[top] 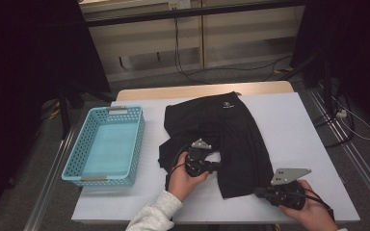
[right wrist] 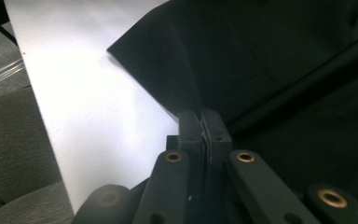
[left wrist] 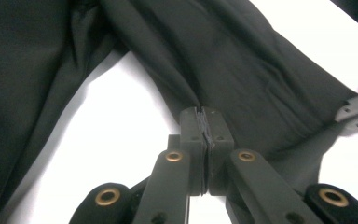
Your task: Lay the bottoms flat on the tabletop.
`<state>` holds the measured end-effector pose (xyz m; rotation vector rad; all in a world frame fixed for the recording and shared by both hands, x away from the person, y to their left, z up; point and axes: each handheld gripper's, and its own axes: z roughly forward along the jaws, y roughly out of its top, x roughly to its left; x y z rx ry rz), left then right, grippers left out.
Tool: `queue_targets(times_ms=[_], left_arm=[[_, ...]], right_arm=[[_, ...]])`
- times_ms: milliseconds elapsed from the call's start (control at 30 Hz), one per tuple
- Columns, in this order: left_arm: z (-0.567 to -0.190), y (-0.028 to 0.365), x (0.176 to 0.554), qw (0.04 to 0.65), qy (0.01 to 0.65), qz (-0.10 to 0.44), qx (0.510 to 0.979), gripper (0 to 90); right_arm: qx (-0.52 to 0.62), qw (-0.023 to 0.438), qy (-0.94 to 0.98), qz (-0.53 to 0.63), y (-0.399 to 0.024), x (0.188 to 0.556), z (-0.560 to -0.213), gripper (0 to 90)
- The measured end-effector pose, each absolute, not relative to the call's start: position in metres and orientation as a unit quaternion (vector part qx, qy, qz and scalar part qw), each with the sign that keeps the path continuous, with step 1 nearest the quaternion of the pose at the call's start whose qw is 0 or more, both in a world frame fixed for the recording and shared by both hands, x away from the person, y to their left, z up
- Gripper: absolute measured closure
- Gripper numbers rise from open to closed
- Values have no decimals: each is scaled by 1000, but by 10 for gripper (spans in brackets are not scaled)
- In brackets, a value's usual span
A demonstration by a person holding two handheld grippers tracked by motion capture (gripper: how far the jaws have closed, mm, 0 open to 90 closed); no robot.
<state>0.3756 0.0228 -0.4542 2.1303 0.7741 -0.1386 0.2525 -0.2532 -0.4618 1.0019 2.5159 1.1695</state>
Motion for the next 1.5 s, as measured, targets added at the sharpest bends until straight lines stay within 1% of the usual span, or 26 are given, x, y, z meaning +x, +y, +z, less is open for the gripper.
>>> queue_targets(times_ms=[133,367,600,700,733,767,800,833,900,933,1033,1133,1300,1500], left_arm=[[-451,28,368,419,312,-68,850,887],[-456,28,358,399,302,-89,862,886],[-451,34,357,397,301,-88,863,887],[-451,36,355,391,299,-89,866,886],[-452,36,355,389,297,-90,867,887],[-453,35,354,386,296,-92,869,886],[-454,35,354,385,295,-91,870,886],[-455,34,354,385,296,-92,869,886],[-456,34,354,385,296,-91,870,885],[-456,35,355,385,295,-90,870,885],[-456,36,356,385,294,-89,870,885],[-456,36,356,387,297,-89,868,884],[-458,36,357,388,295,-91,868,884],[-457,35,356,388,294,-92,869,884]], right_arm=[[335,93,849,398,-252,247,-460,884],[333,88,851,396,-257,234,-459,884],[319,82,857,396,-251,229,-459,884],[316,73,858,398,-249,229,-460,882],[314,74,859,397,-248,229,-460,877],[317,79,859,395,-247,230,-460,847],[324,83,855,397,-246,232,-459,784],[330,87,850,400,-247,235,-457,727],[338,95,843,408,-249,242,-452,677],[346,101,837,411,-251,246,-449,635],[358,112,826,420,-259,258,-442,593],[387,152,811,412,-266,277,-439,515],[447,204,785,377,-273,314,-440,501],[491,238,760,352,-276,358,-446,501]])
